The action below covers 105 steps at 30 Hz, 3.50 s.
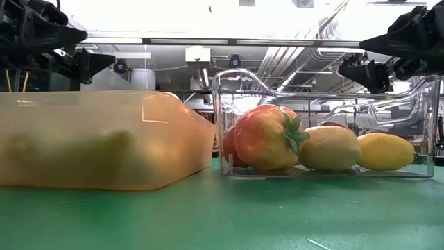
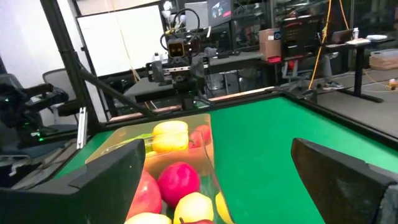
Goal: Sort produce into baskets
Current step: Return to Home Position
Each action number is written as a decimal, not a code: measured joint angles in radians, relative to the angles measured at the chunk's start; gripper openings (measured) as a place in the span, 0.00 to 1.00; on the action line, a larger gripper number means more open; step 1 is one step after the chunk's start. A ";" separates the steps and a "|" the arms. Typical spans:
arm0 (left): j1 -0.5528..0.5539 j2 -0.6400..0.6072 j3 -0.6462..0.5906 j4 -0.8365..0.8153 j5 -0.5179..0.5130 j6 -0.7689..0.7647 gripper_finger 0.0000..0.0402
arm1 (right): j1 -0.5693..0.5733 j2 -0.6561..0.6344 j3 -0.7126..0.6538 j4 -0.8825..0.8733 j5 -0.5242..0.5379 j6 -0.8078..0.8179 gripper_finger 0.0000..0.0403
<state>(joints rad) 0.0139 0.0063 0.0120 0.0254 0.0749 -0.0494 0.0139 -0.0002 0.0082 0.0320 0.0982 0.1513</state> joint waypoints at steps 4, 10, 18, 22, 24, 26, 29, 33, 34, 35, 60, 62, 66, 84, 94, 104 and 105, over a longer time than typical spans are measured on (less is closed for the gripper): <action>0.000 0.000 0.000 0.000 0.000 0.000 0.89 | 0.000 0.000 0.000 0.001 0.002 0.005 0.99; 0.000 0.000 0.000 0.000 0.000 0.000 0.89 | 0.000 0.000 0.000 0.000 -0.003 -0.254 0.98; 0.000 0.000 0.000 0.000 0.000 0.000 0.89 | 0.000 0.000 0.000 -0.009 -0.052 -0.354 0.97; 0.000 0.000 0.000 0.000 0.000 0.000 0.89 | 0.000 0.000 0.000 -0.019 -0.091 -0.395 0.84; 0.000 0.000 0.000 0.000 0.000 0.000 0.89 | 0.000 0.000 0.000 -0.020 -0.099 -0.414 0.71; 0.000 0.000 0.000 0.000 0.000 0.000 0.89 | 0.000 0.000 0.000 -0.020 -0.100 -0.420 0.54; 0.000 0.000 0.000 0.000 0.000 0.000 0.89 | 0.000 0.000 0.000 -0.020 -0.097 -0.404 0.21; 0.000 0.000 0.000 0.000 0.000 0.000 0.89 | -0.024 0.000 0.001 -0.020 -0.082 -0.420 0.07; 0.000 0.000 0.000 0.000 0.000 0.000 0.89 | -0.030 0.000 0.001 -0.019 -0.083 -0.422 0.11; 0.000 0.000 0.000 0.000 0.000 0.000 0.89 | -0.034 0.000 0.001 -0.019 -0.083 -0.418 0.14; 0.000 0.000 0.000 0.000 0.000 0.000 0.89 | -0.037 0.014 0.002 -0.020 -0.084 -0.282 0.33; 0.000 0.000 0.000 0.000 0.000 0.000 0.89 | -0.037 0.014 0.002 -0.020 -0.084 -0.282 0.33; 0.000 0.000 0.000 0.000 0.000 0.000 0.89 | -0.037 0.014 0.002 -0.020 -0.084 -0.282 0.33; 0.000 0.000 0.000 0.000 0.000 0.000 0.89 | -0.037 0.014 0.002 -0.020 -0.084 -0.283 0.33; 0.000 0.000 0.000 0.000 0.000 0.000 0.89 | -0.037 0.015 0.002 -0.020 -0.084 -0.282 0.33; 0.000 0.000 0.000 0.000 0.000 0.000 0.89 | -0.037 0.015 0.002 -0.020 -0.084 -0.282 0.33; 0.000 0.000 0.000 0.000 0.000 0.000 0.89 | -0.037 0.015 0.002 -0.020 -0.084 -0.282 0.33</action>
<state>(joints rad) 0.0135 0.0063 0.0124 0.0254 0.0746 -0.0494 -0.0230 0.0147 0.0101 0.0116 0.0146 -0.1310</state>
